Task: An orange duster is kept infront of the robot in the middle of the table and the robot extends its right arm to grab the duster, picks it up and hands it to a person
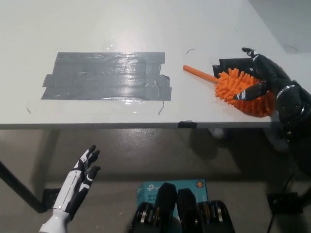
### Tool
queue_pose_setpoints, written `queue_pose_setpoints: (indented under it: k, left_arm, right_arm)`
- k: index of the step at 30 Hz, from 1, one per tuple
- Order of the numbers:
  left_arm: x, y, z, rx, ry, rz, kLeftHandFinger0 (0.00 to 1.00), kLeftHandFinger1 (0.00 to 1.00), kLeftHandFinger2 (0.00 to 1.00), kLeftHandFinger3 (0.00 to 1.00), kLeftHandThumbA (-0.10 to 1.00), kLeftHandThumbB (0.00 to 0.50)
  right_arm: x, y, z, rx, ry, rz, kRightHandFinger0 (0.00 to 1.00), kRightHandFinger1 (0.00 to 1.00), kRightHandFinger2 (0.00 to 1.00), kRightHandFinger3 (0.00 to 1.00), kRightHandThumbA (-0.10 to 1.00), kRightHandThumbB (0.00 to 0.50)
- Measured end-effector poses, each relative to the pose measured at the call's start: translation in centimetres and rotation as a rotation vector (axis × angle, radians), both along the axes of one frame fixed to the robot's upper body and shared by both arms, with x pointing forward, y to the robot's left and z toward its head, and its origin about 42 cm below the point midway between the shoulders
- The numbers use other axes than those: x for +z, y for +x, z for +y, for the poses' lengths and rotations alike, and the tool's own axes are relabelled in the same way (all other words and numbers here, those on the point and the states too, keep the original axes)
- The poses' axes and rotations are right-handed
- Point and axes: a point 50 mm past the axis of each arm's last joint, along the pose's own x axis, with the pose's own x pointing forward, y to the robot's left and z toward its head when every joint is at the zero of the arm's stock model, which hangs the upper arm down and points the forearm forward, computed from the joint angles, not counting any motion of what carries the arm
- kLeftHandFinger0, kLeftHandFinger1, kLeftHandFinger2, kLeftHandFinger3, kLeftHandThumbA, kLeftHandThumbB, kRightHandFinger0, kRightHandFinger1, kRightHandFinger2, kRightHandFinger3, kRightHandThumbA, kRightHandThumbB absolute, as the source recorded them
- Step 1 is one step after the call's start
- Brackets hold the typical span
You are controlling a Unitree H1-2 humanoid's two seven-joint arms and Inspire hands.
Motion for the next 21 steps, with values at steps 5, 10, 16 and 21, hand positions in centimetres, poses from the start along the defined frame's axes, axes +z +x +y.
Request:
queue_pose_setpoints:
  k: [5,10,16,21]
  left_arm:
    - [0.1,0.1,0.0,-0.001,0.000,-0.003,0.90,1.00,1.00,1.00,0.92,0.133]
    - [0.2,0.2,-0.1,-0.002,0.000,-0.007,0.89,0.99,1.00,1.00,0.93,0.127]
    - [0.3,0.3,-0.1,-0.003,0.001,-0.009,0.88,0.98,0.99,1.00,0.95,0.121]
    - [0.4,0.5,-0.2,-0.006,0.011,-0.016,0.87,0.97,0.97,1.00,0.95,0.118]
  right_arm:
    - [-1.1,0.3,0.2,-0.008,0.005,0.048,1.00,1.00,1.00,1.00,1.00,0.441]
    - [-2.1,0.6,0.3,-0.010,0.013,0.096,1.00,1.00,1.00,1.00,1.00,0.458]
    - [-2.2,2.4,0.0,-0.037,0.014,0.170,1.00,1.00,1.00,1.00,1.00,0.450]
    - [-1.7,3.8,0.7,-0.033,0.037,0.227,1.00,1.00,1.00,1.00,1.00,0.375]
